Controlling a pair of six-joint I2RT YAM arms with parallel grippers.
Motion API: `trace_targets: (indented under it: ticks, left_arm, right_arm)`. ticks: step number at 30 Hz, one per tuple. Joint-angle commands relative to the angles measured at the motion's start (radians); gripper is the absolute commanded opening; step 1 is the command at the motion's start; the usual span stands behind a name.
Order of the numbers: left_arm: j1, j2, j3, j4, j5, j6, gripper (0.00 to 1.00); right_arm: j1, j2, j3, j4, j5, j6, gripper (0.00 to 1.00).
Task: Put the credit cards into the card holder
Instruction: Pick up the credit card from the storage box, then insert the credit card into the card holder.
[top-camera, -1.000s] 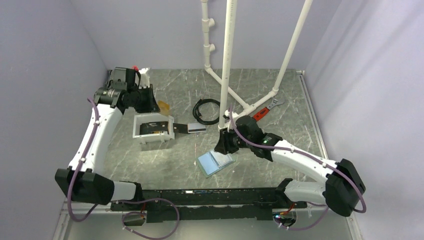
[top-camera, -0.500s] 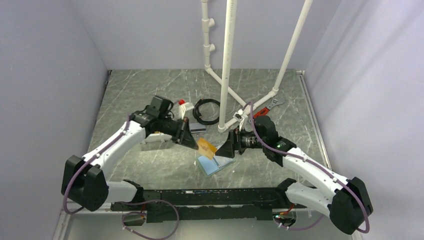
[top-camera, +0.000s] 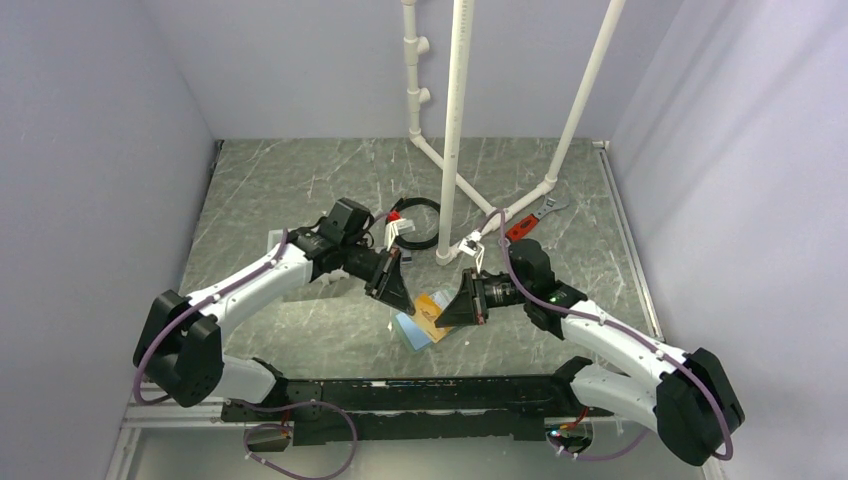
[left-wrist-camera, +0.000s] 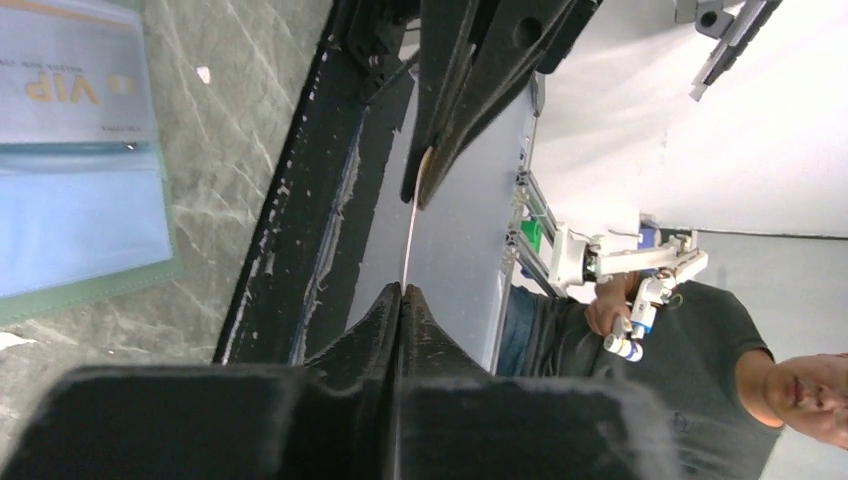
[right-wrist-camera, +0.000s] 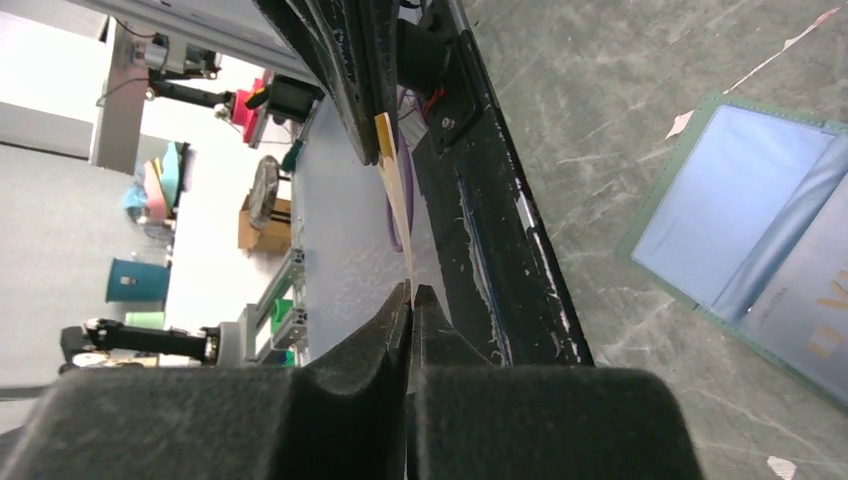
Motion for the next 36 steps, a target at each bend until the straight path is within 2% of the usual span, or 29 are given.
trace_targets:
  ticks: [1,2,3,4,6,10,14,18,22,25,29,31,32,34,36]
  left_arm:
    - [0.0,-0.019,0.021,0.108,-0.021,-0.089,0.18]
    - [0.006,-0.031,0.01,0.128,-0.066,-0.128,0.4]
    - [0.014,-0.054,-0.019,0.169,-0.104,-0.208,0.56]
    - [0.019,-0.076,-0.057,0.238,-0.143,-0.29,0.65]
    - [0.02,-0.126,-0.137,0.385,-0.22,-0.451,0.69]
    - [-0.02,-0.227,-0.319,0.721,-0.402,-0.714,0.71]
    - [-0.149,-0.242,-0.416,0.932,-0.607,-0.781,0.71]
    - [-0.229,-0.221,-0.454,1.069,-0.689,-0.791,0.65]
    - [-0.24,-0.237,-0.506,1.162,-0.733,-0.813,0.52]
    - [-0.242,-0.254,-0.526,1.169,-0.751,-0.821,0.48]
    - [-0.241,-0.267,-0.545,1.182,-0.764,-0.823,0.25]
    - [-0.242,-0.291,-0.537,1.105,-0.776,-0.807,0.06]
    - [-0.242,-0.31,-0.528,0.978,-0.795,-0.8,0.01]
    - [-0.242,-0.351,-0.515,0.802,-0.829,-0.78,0.0]
    - [-0.239,-0.375,-0.518,0.683,-0.835,-0.766,0.0]
  right_arm:
    - [-0.003,-0.031,-0.025,0.083,0.046,0.074,0.0]
    - [-0.007,-0.043,-0.041,0.096,0.087,0.103,0.0]
    - [-0.014,-0.061,-0.061,0.123,0.127,0.166,0.0]
    - [-0.016,-0.083,-0.089,0.17,0.159,0.223,0.0]
    - [-0.017,-0.144,-0.137,0.275,0.227,0.316,0.0]
    - [-0.017,-0.181,-0.153,0.316,0.31,0.389,0.0]
    - [-0.016,-0.177,-0.18,0.402,0.334,0.448,0.0]
    - [-0.015,-0.168,-0.184,0.418,0.331,0.459,0.0]
    - [-0.015,-0.193,-0.192,0.386,0.346,0.451,0.0]
    - [-0.015,-0.196,-0.205,0.405,0.346,0.466,0.0]
    - [-0.015,-0.18,-0.207,0.422,0.325,0.468,0.0]
    - [-0.016,-0.181,-0.19,0.361,0.33,0.426,0.0]
    - [-0.017,-0.176,-0.159,0.267,0.35,0.369,0.05]
    - [-0.017,-0.151,-0.071,-0.001,0.438,0.199,0.31]
    - [-0.016,-0.124,-0.037,-0.124,0.49,0.083,0.52]
